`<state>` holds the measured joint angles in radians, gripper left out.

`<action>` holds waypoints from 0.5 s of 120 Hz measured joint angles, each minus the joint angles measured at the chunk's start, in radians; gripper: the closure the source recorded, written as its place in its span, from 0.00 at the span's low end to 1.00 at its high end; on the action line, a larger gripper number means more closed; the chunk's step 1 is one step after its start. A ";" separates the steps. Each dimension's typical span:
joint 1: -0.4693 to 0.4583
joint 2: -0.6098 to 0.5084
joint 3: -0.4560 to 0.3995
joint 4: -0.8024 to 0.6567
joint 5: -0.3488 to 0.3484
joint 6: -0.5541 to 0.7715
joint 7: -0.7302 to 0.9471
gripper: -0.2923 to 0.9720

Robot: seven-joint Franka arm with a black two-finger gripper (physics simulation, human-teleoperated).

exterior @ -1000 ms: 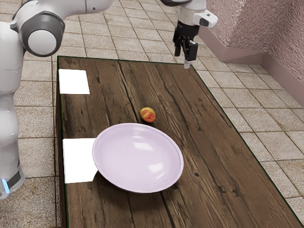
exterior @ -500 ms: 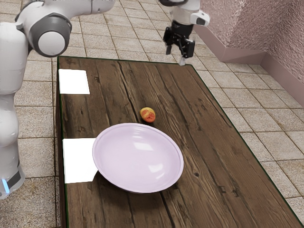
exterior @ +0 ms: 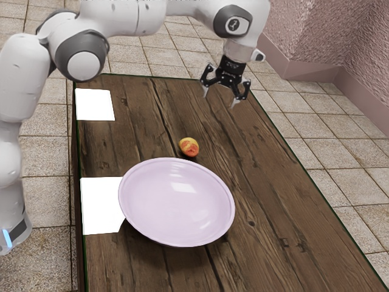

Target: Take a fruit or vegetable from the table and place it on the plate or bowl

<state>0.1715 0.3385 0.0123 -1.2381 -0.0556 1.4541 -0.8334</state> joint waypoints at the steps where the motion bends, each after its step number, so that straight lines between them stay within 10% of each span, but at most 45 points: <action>1: -0.004 0.000 0.000 0.000 -0.002 0.000 -0.009 0.23; 60: -0.033 -0.408 0.042 -0.646 -0.067 0.208 -0.400 0.23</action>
<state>0.1380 -0.0698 0.0543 -1.8842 -0.1227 1.6622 -1.2329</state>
